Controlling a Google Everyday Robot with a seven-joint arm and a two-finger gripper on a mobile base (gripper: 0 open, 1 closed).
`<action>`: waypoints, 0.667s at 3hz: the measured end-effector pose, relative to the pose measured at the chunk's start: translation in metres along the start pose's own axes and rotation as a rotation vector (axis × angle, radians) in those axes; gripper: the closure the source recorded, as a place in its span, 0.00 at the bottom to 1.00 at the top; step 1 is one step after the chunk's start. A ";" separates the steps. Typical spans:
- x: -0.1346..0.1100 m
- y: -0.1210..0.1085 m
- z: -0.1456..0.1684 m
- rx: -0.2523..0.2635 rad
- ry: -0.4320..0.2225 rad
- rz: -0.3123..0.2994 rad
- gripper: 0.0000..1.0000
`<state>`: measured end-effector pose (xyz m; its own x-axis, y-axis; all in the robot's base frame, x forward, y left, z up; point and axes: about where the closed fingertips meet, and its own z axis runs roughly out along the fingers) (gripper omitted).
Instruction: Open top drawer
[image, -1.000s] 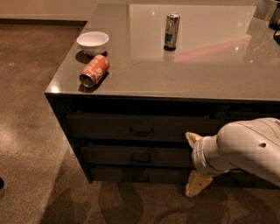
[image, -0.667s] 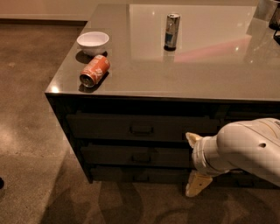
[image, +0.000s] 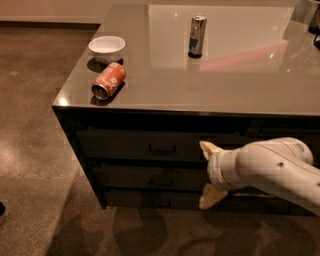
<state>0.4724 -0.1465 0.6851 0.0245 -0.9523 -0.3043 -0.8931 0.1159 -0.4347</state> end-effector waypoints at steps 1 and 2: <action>-0.007 -0.030 0.030 0.054 -0.028 -0.055 0.00; -0.005 -0.057 0.058 0.072 -0.040 -0.091 0.00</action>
Offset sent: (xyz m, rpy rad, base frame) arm 0.1255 0.0173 -0.0381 -0.0045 -0.1314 0.1047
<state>0.5493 -0.1319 0.6628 0.1230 -0.9478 -0.2940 -0.8519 0.0512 -0.5213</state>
